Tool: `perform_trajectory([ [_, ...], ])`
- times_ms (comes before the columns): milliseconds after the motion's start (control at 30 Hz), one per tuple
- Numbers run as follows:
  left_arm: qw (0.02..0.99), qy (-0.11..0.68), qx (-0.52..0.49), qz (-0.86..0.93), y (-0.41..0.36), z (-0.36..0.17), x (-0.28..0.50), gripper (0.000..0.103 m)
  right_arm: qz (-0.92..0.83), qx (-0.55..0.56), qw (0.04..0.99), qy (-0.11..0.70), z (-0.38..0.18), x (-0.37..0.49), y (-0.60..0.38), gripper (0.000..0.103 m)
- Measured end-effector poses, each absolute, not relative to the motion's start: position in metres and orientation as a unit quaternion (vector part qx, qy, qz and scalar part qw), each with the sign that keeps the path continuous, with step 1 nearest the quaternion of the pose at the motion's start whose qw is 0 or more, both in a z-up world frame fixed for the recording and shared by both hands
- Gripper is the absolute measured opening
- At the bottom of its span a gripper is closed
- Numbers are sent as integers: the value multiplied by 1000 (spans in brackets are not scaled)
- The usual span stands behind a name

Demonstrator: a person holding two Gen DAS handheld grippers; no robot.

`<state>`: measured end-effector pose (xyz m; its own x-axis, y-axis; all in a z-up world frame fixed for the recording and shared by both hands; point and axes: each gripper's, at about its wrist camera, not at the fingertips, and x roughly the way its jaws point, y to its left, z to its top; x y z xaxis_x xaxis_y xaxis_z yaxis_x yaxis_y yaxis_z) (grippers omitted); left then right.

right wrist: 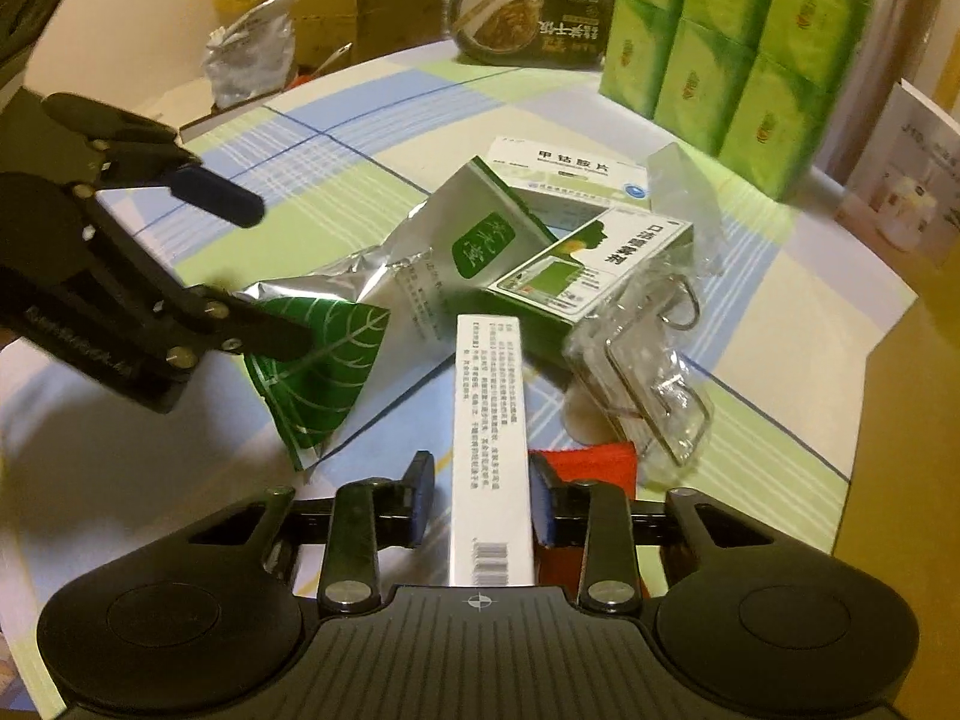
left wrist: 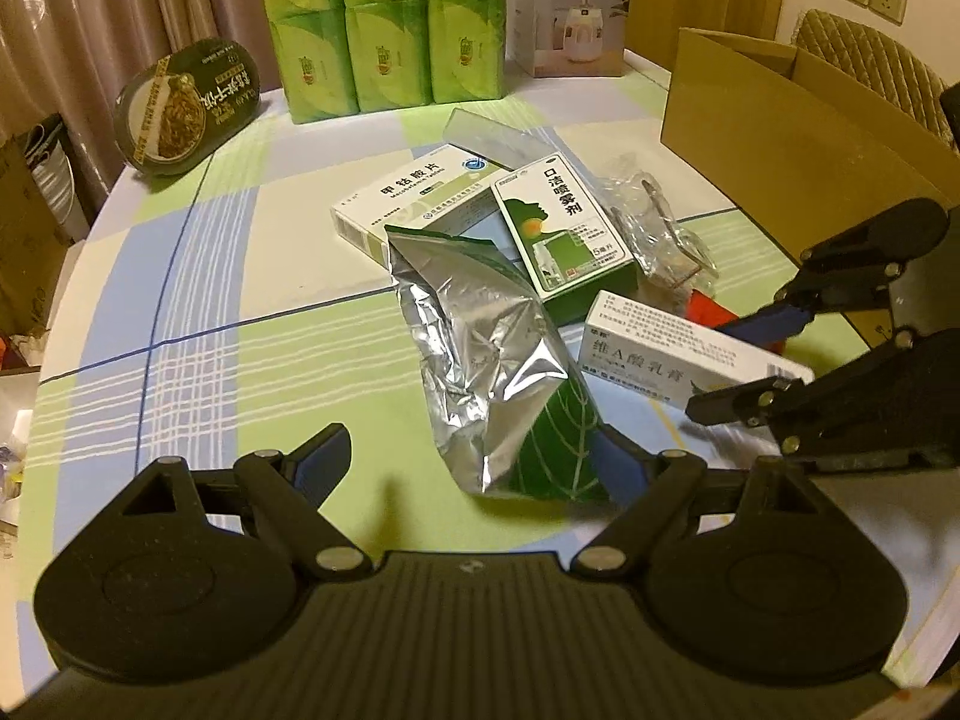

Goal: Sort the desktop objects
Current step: 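Grasp the silver foil tea bag with the left tool while the right tool grasps the white medicine box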

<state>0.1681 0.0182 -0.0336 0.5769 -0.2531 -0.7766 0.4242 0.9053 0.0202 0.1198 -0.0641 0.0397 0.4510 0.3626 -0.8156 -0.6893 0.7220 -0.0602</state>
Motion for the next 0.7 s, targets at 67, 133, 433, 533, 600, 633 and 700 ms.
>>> perform_trajectory([
  [67,880,424,93,-193,17,-37,177,84,316,-195,830,417,39,121,-64,24],
  [133,877,431,79,-195,16,-40,186,84,314,-189,831,418,39,120,-66,23],
  [433,856,470,65,-206,-2,-55,227,84,310,-168,835,423,46,105,-77,23],
  [533,839,497,70,-212,-8,-63,237,80,306,-162,837,423,47,101,-81,23],
  [600,833,506,66,-214,-10,-66,239,71,303,-155,840,424,49,98,-84,23],
  [633,833,507,67,-214,-11,-65,237,67,301,-151,840,425,51,96,-87,23],
  [700,832,508,67,-212,-11,-63,231,59,299,-140,841,429,53,91,-92,23],
])
